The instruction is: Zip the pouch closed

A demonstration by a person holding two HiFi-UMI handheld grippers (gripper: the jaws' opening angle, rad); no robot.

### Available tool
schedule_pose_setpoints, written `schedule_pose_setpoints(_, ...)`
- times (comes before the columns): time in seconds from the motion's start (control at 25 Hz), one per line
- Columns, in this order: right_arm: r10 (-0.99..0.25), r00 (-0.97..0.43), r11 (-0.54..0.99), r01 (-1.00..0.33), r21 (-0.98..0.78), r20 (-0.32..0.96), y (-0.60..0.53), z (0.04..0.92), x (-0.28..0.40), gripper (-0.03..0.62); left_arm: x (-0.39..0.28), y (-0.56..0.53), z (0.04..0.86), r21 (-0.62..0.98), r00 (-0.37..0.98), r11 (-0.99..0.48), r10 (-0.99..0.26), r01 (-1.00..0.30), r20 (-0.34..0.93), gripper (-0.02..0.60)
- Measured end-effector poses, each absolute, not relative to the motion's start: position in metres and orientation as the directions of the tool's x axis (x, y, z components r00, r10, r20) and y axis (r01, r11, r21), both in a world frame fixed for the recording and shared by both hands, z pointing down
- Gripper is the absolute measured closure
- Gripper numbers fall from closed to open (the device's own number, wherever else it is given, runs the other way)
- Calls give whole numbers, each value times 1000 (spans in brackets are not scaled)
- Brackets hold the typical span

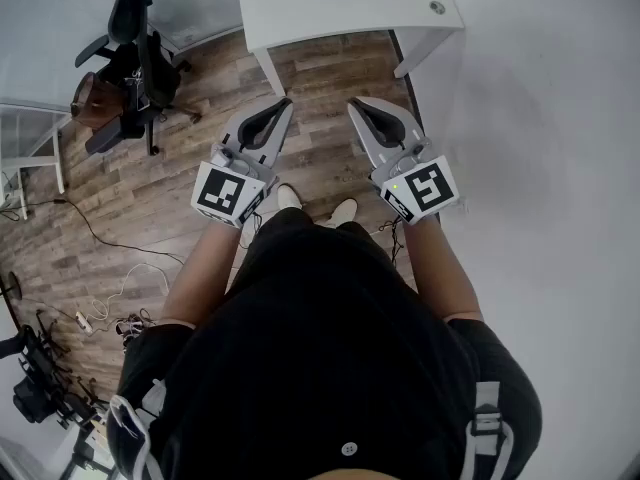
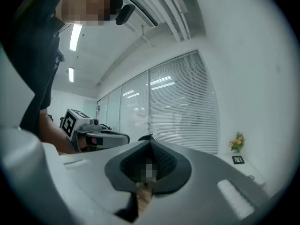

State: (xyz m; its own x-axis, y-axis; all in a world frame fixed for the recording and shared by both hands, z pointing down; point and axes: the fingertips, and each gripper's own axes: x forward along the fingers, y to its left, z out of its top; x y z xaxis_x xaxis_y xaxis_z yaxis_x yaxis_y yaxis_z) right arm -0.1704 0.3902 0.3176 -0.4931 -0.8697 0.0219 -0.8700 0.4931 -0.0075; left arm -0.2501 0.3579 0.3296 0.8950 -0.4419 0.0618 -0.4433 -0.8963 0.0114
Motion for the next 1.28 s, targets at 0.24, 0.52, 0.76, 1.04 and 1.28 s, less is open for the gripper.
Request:
schedule_pose_setpoints(0.24,-863,-504,503,-864,-13,31,400,322,-168,583,-248,368,336,22,889,-890,-453,-455,73,572)
schedule_pose_setpoints(0.52,-859,-511,511,-859,-21,39,408,327,-167,583,-249,376,340,17,887,-888,-457,-459,74,572)
schedule_pose_setpoints(0.76,-864,-502,501,-865,-26,35,412,325,-162,583,-246,381,336,21,888,-889,-456,-458,64,572)
schedule_pose_setpoints(1.04,-883,-467,466,-884,-39,33,413,325,-145,540,-237,385,332,17,890,-891,-453,-455,52,571)
schedule_pose_setpoints(1.28,-880,-473,472,-881,-42,43,413,321,-139,476,-232,384,331,12,887,-888,-459,-460,57,512)
